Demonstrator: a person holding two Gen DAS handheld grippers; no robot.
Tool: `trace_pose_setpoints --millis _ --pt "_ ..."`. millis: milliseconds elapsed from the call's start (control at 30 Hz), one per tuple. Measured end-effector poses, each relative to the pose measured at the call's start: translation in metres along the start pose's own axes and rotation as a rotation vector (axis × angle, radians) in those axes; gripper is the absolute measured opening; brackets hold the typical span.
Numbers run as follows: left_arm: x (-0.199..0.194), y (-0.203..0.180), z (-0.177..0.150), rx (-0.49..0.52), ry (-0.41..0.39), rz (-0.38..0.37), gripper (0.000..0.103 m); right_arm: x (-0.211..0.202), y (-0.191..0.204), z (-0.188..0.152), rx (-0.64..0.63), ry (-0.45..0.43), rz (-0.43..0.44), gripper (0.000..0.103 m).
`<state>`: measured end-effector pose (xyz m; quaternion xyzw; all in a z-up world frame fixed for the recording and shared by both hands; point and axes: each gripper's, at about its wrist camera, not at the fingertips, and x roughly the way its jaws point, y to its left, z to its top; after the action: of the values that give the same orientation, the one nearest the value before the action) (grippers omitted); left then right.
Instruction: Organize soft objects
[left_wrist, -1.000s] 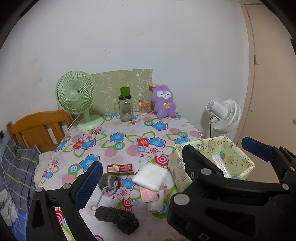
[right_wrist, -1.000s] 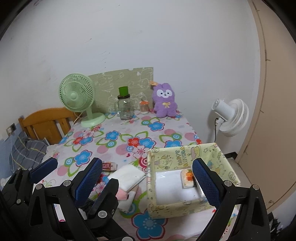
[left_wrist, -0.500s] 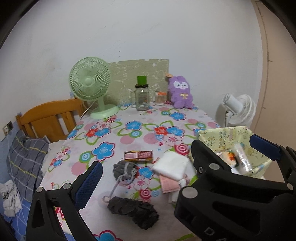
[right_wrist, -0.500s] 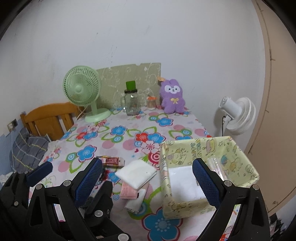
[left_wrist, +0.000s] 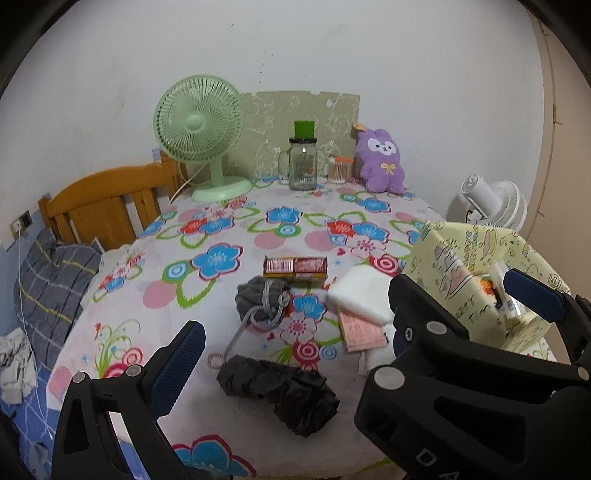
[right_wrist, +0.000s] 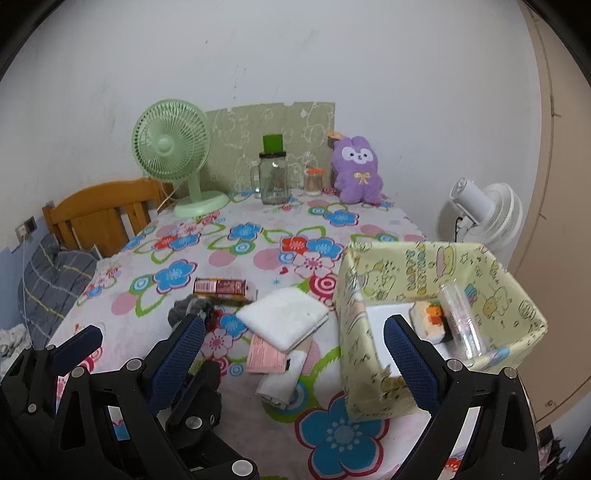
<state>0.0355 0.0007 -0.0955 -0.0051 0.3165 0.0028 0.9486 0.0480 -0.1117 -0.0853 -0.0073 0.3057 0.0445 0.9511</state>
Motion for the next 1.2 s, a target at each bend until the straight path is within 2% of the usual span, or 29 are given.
trace_pose_setpoints --millis 367,667,933,1200 --pt "0.015 0.012 -0.021 -0.026 0.043 -0.007 0.102 0.013 0.011 -0.023 -0.001 0.033 0.003 0.089" --pt "0.029 0.018 -0.037 -0.059 0.074 -0.002 0.102 0.030 0.016 -0.040 0.005 0.095 0.019 0.080" --pt "0.045 0.021 -0.046 -0.077 0.111 -0.008 0.100 0.046 0.017 -0.049 0.013 0.140 0.014 0.079" --pt "0.061 0.021 -0.049 -0.053 0.138 0.001 0.098 0.063 0.016 -0.054 0.038 0.183 0.001 0.076"
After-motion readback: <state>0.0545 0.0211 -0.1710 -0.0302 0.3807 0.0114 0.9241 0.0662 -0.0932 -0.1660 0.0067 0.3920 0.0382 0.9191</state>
